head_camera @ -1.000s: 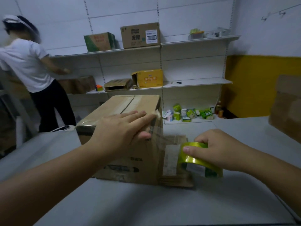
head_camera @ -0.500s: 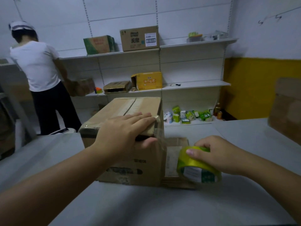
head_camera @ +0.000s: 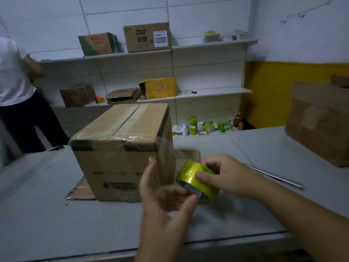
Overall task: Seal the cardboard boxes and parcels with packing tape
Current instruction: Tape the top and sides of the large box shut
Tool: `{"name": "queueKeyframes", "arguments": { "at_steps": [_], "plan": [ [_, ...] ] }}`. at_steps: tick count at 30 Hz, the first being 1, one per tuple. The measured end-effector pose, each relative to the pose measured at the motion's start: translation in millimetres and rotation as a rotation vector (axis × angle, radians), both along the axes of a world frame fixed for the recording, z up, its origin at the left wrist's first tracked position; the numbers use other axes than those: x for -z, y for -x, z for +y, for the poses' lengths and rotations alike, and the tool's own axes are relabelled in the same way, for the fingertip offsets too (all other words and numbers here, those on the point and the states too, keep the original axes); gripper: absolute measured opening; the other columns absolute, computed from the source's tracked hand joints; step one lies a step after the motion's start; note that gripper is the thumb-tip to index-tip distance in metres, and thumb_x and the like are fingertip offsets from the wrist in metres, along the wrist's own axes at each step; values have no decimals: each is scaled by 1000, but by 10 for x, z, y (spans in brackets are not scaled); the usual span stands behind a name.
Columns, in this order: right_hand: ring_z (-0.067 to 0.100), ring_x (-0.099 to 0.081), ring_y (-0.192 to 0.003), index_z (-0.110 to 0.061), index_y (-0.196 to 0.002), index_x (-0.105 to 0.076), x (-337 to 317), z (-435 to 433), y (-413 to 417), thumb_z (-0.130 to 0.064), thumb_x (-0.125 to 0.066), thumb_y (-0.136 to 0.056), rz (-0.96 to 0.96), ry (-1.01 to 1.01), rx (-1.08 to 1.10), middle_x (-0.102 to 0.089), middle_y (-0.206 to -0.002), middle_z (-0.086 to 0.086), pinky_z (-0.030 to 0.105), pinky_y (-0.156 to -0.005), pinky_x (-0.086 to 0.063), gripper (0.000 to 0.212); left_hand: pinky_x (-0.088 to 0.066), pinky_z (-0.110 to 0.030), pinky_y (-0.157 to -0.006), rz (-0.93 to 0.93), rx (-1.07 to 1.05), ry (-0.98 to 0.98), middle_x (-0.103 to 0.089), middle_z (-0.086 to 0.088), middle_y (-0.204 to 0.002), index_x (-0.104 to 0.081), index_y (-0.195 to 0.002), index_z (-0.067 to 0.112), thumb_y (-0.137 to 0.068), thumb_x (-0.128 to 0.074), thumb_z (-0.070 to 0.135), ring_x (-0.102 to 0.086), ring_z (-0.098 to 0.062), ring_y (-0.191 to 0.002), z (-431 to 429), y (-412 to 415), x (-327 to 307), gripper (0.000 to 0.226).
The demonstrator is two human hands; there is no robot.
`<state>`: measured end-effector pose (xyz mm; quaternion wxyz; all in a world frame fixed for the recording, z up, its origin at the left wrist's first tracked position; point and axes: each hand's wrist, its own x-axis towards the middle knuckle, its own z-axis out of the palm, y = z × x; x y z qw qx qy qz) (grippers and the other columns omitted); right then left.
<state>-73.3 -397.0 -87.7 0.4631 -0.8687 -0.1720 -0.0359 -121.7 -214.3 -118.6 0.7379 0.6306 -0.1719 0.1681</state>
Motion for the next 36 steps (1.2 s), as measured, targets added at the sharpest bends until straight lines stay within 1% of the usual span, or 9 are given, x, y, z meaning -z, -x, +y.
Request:
{"name": "queueKeyframes", "arguments": {
  "at_steps": [3,6,9,13,18,24,27,29,36],
  "plan": [
    [-2,-55,-60,-25,-70,-62,17,-9,7,-42,-68,-80,-25,-14,15,-61,-61,-17,22,-60,-44,21,-56,-25,-58,311,56,271,-73,-12,-83,-29,-129,51,-61,-82,-6,-71,-18,-72,-329,-41,101,103],
    [2,-59,-67,-29,-74,-66,62,-19,68,-40,-68,-84,-9,-42,12,-64,-68,-13,26,-65,-49,15,-59,-31,-66,301,10,361,-74,10,-73,-25,-131,43,-73,-60,-22,-71,-11,-69,-535,-36,34,94],
    [5,-62,-78,-32,-81,-66,161,-304,86,-32,-65,-89,-107,11,150,-66,-80,-10,28,-74,-51,8,-56,-43,-73,317,-32,365,-74,-4,-76,-27,-128,48,-74,-59,-22,-71,-16,-69,-583,-48,52,94],
    [23,-53,-107,-23,-111,-64,431,-1175,55,-42,-64,-86,-66,691,669,-58,-111,0,35,-89,-45,32,-54,-51,-76,357,-60,317,-73,-12,-77,-31,-120,52,-76,-60,-20,-69,-16,-62,-526,-43,19,89],
    [14,-44,-68,-23,-70,-47,581,-1432,60,-28,-54,-96,-7,779,739,-49,-74,-5,33,-59,-35,27,-51,-58,-81,418,-9,330,-73,-15,-77,-33,-116,55,-75,-61,-23,-69,-21,-65,-481,-30,-24,92],
    [14,-49,-60,-25,-73,-47,-515,-419,-341,-32,-58,-92,-374,299,366,-52,-65,-1,33,-54,-34,23,-49,-62,-83,464,47,282,-73,-10,-73,-34,-126,44,-71,-65,-24,-58,-31,-68,-401,-16,-5,93],
    [1,-49,-64,-24,-86,-58,-1067,426,-527,-28,-57,-94,-570,315,-46,-51,-70,-12,18,-56,-36,9,-50,-49,-76,475,60,285,-71,-9,-66,-36,-129,29,-63,-74,-18,-57,-30,-60,-370,6,35,90],
    [-3,-48,-68,-17,-95,-63,-1254,873,-708,-26,-53,-97,-565,371,-248,-52,-76,-14,15,-61,-38,13,-50,-37,-67,466,94,263,-67,-21,-64,-35,-129,37,-52,-75,-2,-56,-28,-56,-306,37,42,95],
    [19,-51,-92,-24,-96,-52,-1183,1321,-1156,-34,-37,-102,-349,657,-136,-54,-94,-2,32,-74,-37,19,-47,-25,-53,472,126,345,-61,-28,-58,-41,-119,44,-28,-73,15,-51,-22,-50,-84,211,-97,101]
  ]
}}
